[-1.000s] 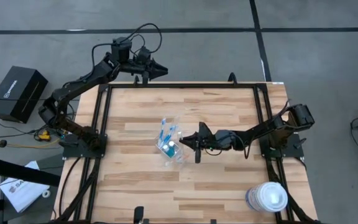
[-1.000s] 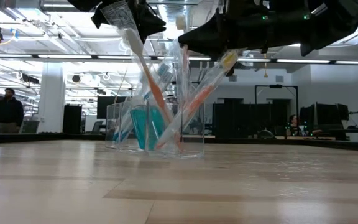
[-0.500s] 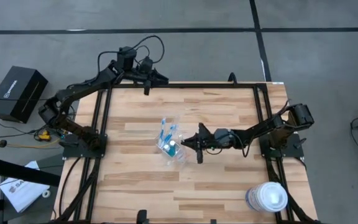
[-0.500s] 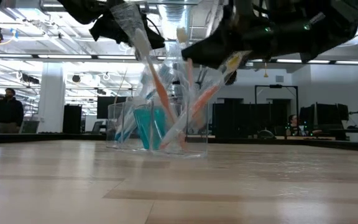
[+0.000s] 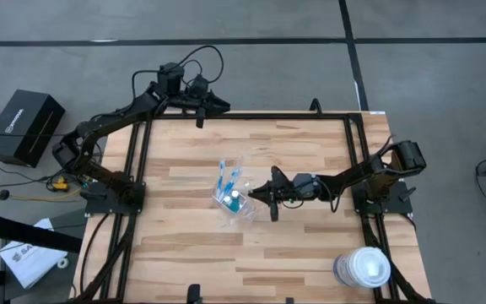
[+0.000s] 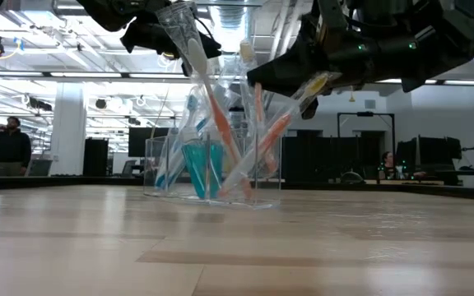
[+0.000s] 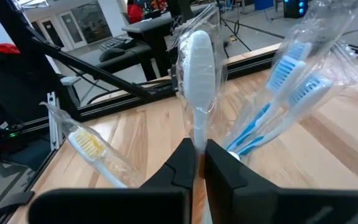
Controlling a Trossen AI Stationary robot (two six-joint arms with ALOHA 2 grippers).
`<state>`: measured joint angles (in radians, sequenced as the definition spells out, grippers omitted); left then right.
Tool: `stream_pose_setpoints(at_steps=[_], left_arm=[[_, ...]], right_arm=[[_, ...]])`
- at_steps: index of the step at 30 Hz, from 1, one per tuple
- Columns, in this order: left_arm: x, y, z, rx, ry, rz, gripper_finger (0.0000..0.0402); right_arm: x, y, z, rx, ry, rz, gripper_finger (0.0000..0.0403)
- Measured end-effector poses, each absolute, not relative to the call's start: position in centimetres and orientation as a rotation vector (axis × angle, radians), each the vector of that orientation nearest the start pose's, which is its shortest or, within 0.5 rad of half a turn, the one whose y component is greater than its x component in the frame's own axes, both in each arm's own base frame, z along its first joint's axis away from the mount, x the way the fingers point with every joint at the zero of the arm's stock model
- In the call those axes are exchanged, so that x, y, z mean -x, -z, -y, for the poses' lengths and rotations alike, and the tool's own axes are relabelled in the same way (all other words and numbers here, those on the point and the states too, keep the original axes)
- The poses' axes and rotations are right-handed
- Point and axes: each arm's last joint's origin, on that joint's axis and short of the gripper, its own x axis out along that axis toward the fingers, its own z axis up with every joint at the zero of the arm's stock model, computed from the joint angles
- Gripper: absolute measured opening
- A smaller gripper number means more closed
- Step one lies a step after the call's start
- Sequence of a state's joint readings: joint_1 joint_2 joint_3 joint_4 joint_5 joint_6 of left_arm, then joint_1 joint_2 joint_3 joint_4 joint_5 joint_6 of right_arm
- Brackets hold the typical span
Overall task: Pick & Place toothbrushing station
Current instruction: Put the orange toothbrush into the transparent organizer, then return to Home Position
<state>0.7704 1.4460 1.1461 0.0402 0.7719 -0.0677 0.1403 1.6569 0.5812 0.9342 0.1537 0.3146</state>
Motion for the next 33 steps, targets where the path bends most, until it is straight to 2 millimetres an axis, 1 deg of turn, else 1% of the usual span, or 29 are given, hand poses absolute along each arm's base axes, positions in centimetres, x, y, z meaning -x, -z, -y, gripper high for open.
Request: stream_pose_setpoints(at_steps=[3,10,17,19,21,25,27,28,30,33], left_arm=[[-24.7,-32.8,-21.2,0.247,-0.005,-0.184,0.0085],[-24.7,-32.8,-21.2,0.252,-0.005,-0.181,0.0085],[-24.7,-32.8,-21.2,0.259,-0.006,-0.180,0.0085],[-24.7,-32.9,-21.1,0.260,0.000,-0.177,0.0085],[-24.7,-32.9,-21.1,0.259,0.004,-0.176,0.0085],[-24.7,-33.1,-21.2,0.248,0.006,-0.163,0.0085],[-24.5,-33.7,-21.0,0.245,0.005,-0.134,0.0085],[-24.4,-34.4,-20.8,0.230,0.009,-0.103,0.0085],[-23.7,-36.3,-20.1,0.188,0.027,-0.016,0.0085],[-21.9,-39.4,-18.8,0.141,0.007,0.111,0.0085]], right_arm=[[-30.5,-16.5,-3.7,-0.293,0.042,-0.143,0.0031],[-30.5,-16.1,-3.0,-0.414,0.081,-0.176,0.0120],[-30.6,-16.8,-3.1,-0.429,0.062,-0.110,0.0224],[-30.6,-17.1,-3.1,-0.434,0.056,-0.077,0.0246],[-30.6,-17.6,-3.1,-0.439,0.048,-0.043,0.0259],[-30.2,-19.3,-3.0,-0.442,0.031,0.035,0.0264],[-29.9,-20.6,-2.7,-0.443,0.034,0.082,0.0264],[-29.6,-21.5,-2.4,-0.439,0.036,0.112,0.0264],[-29.1,-23.4,-1.9,-0.415,0.040,0.179,0.0264],[-28.3,-26.9,-0.8,-0.390,0.066,0.255,0.0264]])
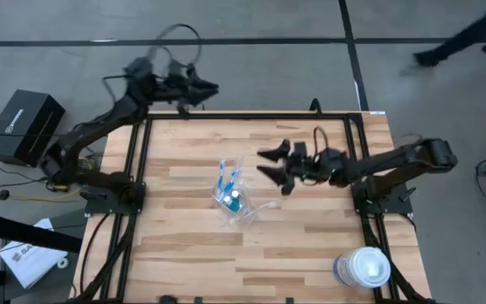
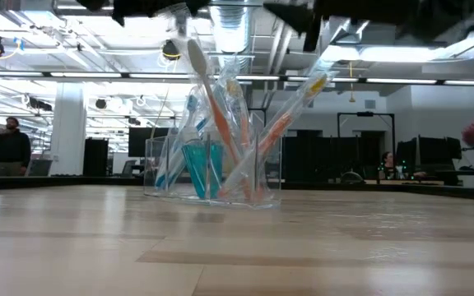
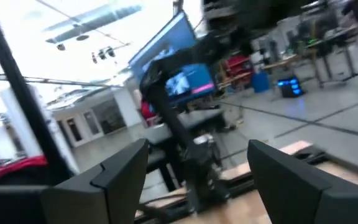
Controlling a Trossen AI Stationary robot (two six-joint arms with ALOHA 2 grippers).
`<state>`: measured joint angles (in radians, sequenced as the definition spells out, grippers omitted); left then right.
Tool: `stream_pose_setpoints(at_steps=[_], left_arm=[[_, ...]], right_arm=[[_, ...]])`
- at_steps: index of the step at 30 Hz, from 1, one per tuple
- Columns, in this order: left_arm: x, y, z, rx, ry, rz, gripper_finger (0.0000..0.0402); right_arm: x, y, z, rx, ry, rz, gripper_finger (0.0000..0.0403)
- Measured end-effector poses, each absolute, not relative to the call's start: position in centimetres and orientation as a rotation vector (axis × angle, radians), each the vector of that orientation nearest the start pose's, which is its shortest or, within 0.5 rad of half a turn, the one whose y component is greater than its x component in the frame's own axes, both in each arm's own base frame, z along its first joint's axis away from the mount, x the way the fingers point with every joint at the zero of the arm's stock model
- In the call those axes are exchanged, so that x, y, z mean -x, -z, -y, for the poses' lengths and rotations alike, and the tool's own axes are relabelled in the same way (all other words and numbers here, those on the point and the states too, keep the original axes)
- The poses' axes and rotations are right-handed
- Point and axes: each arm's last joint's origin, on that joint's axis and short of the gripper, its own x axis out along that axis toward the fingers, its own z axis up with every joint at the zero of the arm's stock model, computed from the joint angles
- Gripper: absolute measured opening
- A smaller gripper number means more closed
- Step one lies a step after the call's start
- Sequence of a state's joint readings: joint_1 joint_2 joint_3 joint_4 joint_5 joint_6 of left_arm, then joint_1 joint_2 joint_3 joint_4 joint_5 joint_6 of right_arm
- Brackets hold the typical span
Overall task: Pick & Place toothbrushing station
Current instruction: Return to Home Position
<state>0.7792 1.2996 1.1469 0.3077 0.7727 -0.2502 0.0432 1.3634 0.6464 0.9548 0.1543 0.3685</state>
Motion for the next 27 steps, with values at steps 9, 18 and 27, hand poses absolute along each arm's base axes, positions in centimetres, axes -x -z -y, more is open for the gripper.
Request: stream_pose_setpoints(at_steps=[9,18,27], left_arm=[[-14.5,-45.8,-13.5,0.052,-0.098,0.347,0.0085],[-9.9,-48.1,-8.5,0.007,-0.089,0.438,0.0085],[-6.7,-46.2,-5.4,-0.044,-0.287,0.342,0.0085]], right_arm=[[-24.5,-34.7,2.7,-0.435,0.331,0.254,0.0265],[-21.1,-36.6,2.9,-0.471,0.228,0.260,0.0265],[-13.0,-38.7,-0.1,-0.141,0.220,0.235,0.0265]])
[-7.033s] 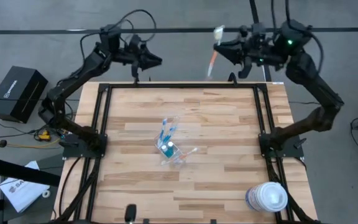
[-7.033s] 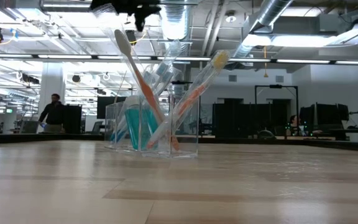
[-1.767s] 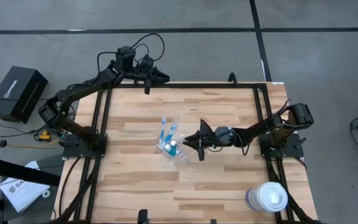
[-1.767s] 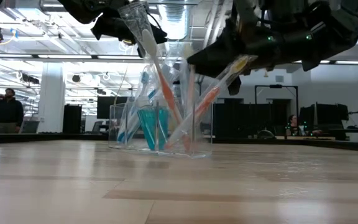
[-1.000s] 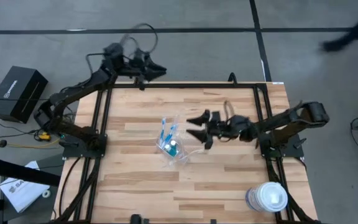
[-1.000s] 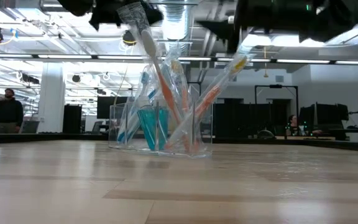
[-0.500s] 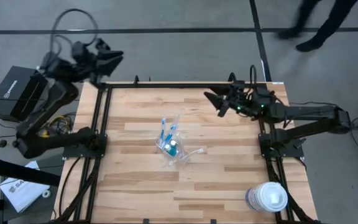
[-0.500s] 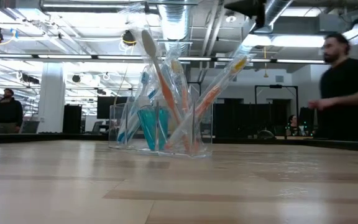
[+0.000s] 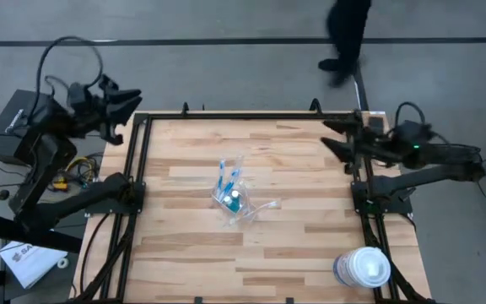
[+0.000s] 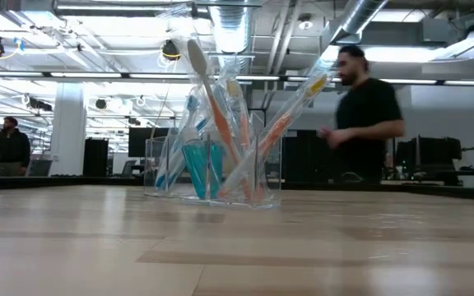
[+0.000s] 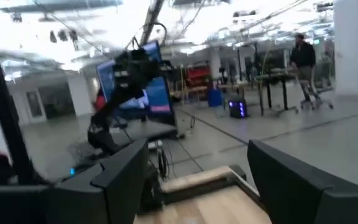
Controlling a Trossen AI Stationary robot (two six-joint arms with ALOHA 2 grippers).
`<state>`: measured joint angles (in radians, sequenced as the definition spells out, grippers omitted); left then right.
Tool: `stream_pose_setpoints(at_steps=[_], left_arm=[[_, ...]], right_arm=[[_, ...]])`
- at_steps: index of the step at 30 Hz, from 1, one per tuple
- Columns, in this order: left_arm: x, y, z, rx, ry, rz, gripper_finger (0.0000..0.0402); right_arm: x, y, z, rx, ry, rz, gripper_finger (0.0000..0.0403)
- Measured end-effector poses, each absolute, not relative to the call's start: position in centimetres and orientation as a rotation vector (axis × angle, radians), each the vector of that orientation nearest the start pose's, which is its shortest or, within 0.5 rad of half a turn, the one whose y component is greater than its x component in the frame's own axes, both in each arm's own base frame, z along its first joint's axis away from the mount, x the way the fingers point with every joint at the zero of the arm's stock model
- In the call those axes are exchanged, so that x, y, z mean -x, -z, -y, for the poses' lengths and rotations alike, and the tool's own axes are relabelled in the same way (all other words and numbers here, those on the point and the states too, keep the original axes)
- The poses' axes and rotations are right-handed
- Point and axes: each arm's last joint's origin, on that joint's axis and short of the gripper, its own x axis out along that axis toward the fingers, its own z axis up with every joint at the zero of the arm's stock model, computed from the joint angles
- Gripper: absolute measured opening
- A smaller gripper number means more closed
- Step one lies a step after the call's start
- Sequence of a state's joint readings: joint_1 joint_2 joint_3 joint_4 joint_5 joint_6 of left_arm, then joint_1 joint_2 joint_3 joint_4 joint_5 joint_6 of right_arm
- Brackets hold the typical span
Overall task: Pick & Place toothbrushing station
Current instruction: Return to Home Position
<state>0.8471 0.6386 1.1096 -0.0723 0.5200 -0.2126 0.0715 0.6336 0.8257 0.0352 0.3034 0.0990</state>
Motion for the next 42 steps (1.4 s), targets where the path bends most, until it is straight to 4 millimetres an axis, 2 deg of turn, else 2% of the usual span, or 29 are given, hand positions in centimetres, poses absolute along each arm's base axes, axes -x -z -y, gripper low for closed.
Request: stream_pose_setpoints(at_steps=[3,6,11,13,16,19,21,25,28,30,34,38,42], left_arm=[[-5.7,-44.4,-4.6,-0.043,-0.359,0.366,0.0085],[-5.3,-41.8,-4.2,0.005,-0.387,0.360,0.0085],[-5.0,-37.4,-4.0,0.086,-0.387,0.404,0.0085],[-4.7,-36.1,-3.8,0.090,-0.410,0.449,0.0085],[-4.3,-34.3,-3.6,0.114,-0.455,0.486,0.0085],[-4.4,-32.5,-3.7,0.148,-0.463,0.480,0.0085],[-4.6,-31.6,-3.9,0.163,-0.470,0.470,0.0085],[-5.2,-29.8,-4.8,0.204,-0.516,0.431,0.0085],[-5.8,-27.8,-5.5,0.255,-0.552,0.390,0.0085],[-6.1,-26.4,-6.0,0.281,-0.585,0.361,0.0085],[-6.7,-23.7,-6.8,0.308,-0.649,0.337,0.0085],[-7.1,-21.9,-6.9,0.287,-0.625,0.371,0.0085],[-7.5,-19.2,-7.3,0.323,-0.660,0.306,0.0085]], right_arm=[[-9.4,-38.7,-0.3,-0.107,0.200,0.235,0.0265],[-5.8,-38.6,0.0,-0.104,0.166,0.266,0.0265],[-1.0,-37.0,0.8,-0.121,0.168,0.260,0.0265],[0.6,-36.5,1.2,-0.118,0.176,0.303,0.0265],[1.7,-34.7,1.4,-0.099,0.191,0.310,0.0265],[0.6,-33.0,1.4,-0.093,0.274,0.184,0.0265],[0.3,-32.8,1.5,-0.127,0.338,0.172,0.0265],[-1.1,-30.5,1.5,-0.186,0.434,0.094,0.0265],[-1.6,-30.1,1.4,-0.261,0.444,0.125,0.0265],[-2.6,-28.7,1.2,-0.272,0.438,0.075,0.0265],[-3.7,-27.2,1.1,-0.340,0.452,0.066,0.0265],[-5.1,-25.6,0.9,-0.354,0.482,0.088,0.0265],[-6.1,-23.9,0.8,-0.329,0.536,0.077,0.0265]])
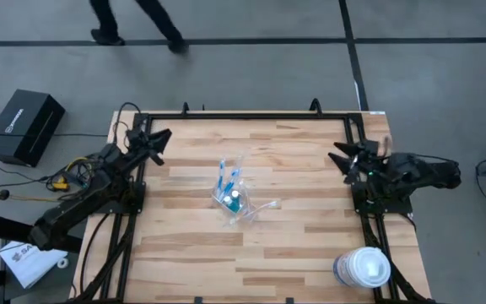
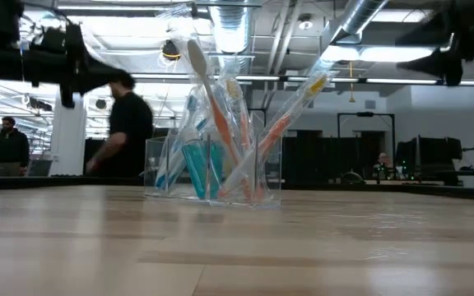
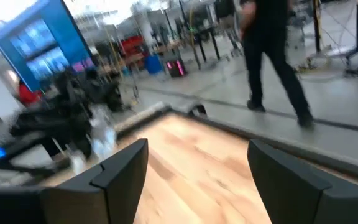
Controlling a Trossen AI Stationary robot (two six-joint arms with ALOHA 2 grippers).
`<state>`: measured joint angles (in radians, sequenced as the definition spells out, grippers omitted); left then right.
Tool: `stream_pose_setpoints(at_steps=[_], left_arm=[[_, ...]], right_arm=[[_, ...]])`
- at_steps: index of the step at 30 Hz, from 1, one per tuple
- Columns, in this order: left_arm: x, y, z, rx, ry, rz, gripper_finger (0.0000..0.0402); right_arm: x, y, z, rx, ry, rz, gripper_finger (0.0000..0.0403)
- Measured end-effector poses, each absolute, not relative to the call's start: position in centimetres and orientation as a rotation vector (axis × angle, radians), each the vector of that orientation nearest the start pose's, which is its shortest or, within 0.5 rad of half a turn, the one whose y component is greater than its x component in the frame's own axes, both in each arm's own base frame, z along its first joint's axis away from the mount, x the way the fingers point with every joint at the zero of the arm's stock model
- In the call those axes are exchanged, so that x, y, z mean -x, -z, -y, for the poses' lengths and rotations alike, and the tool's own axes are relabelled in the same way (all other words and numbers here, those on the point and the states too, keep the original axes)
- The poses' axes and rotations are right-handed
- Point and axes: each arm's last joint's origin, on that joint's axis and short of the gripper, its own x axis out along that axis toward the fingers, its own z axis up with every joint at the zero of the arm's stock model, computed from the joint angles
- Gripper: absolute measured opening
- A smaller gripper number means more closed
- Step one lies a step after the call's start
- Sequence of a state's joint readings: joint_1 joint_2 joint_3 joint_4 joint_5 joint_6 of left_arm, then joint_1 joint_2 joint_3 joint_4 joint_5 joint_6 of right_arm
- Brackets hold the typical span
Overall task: Pick & Place toothbrushing station
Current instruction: Return to Home Position
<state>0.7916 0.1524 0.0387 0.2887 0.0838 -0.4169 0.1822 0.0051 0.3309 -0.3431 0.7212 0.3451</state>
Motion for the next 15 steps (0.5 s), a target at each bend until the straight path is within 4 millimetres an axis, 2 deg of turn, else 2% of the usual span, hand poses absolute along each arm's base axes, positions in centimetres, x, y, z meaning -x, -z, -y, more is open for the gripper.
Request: stream_pose_setpoints(at_steps=[4,10,15], left_arm=[[-7.7,-17.7,-7.4,0.329,-0.679,0.226,0.0085],[-7.7,-17.6,-7.4,0.262,-0.689,0.196,0.0085],[-7.7,-17.6,-7.4,0.243,-0.690,0.189,0.0085]], right_arm=[[-6.9,-22.0,0.7,-0.334,0.551,0.035,0.0265],[-7.6,-19.7,0.6,-0.331,0.583,-0.009,0.0265],[-8.3,-17.0,0.5,-0.370,0.618,-0.051,0.0265]])
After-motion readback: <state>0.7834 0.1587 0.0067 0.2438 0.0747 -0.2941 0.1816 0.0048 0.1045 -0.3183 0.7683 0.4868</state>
